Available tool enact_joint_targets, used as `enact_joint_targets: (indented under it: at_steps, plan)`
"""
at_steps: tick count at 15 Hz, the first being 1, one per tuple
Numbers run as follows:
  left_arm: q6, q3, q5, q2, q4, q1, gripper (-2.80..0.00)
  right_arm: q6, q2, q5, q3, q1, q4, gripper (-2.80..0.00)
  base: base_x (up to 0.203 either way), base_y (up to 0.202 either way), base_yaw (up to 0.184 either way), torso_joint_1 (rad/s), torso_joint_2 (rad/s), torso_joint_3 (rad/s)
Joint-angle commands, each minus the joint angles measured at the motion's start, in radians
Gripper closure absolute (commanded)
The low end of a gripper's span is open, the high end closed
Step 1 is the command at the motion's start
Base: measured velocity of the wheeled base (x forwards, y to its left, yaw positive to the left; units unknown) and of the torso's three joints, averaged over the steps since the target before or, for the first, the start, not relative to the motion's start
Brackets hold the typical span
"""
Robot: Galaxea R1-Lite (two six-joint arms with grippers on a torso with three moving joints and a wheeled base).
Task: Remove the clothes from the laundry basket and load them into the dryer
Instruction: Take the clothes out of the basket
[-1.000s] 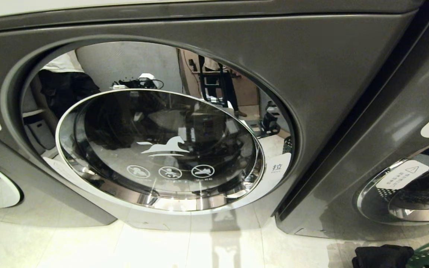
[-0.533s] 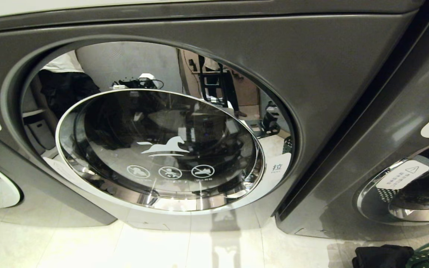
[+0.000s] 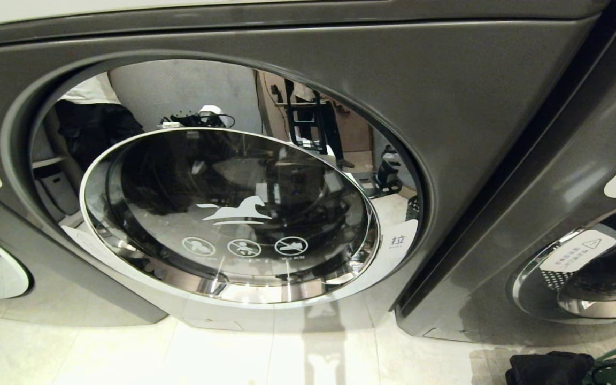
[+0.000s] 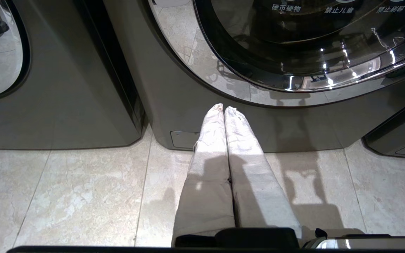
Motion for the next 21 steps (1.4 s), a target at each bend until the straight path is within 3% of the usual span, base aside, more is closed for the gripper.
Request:
enact_joint_targets:
  at_steps: [1,4,8,12,16,21]
  plan:
    - [0.000,0.000,0.001,0.000,0.000,-0.001,0.00,0.033,0.007,-0.025,-0.025,0.003,-0.001,-2.80,0.000,0.000,0.000,0.000,0.00,0.000]
    - [0.000,0.000,0.001,0.000,0.000,0.000,0.00,0.084,0.013,-0.102,-0.075,0.004,0.054,-2.80,0.000,0.000,0.000,0.000,0.00,0.000]
    - [0.000,0.000,0.001,0.000,0.000,0.000,0.00,0.246,0.078,-0.137,-0.167,0.033,0.103,-2.80,0.000,0.000,0.000,0.000,0.00,0.000]
    - [0.000,0.000,0.001,0.000,0.000,0.000,0.00,0.303,0.083,-0.101,-0.166,0.079,0.186,-2.80,0.000,0.000,0.000,0.000,0.00,0.000]
    - [0.000,0.000,0.001,0.000,0.000,0.000,0.00,0.442,0.082,-0.032,-0.166,0.129,0.229,-2.80,0.000,0.000,0.000,0.000,0.00,0.000]
    - [0.000,0.000,0.001,0.000,0.000,-0.001,0.00,0.473,0.077,0.016,-0.167,0.137,0.333,-2.80,0.000,0.000,0.000,0.000,0.00,0.000]
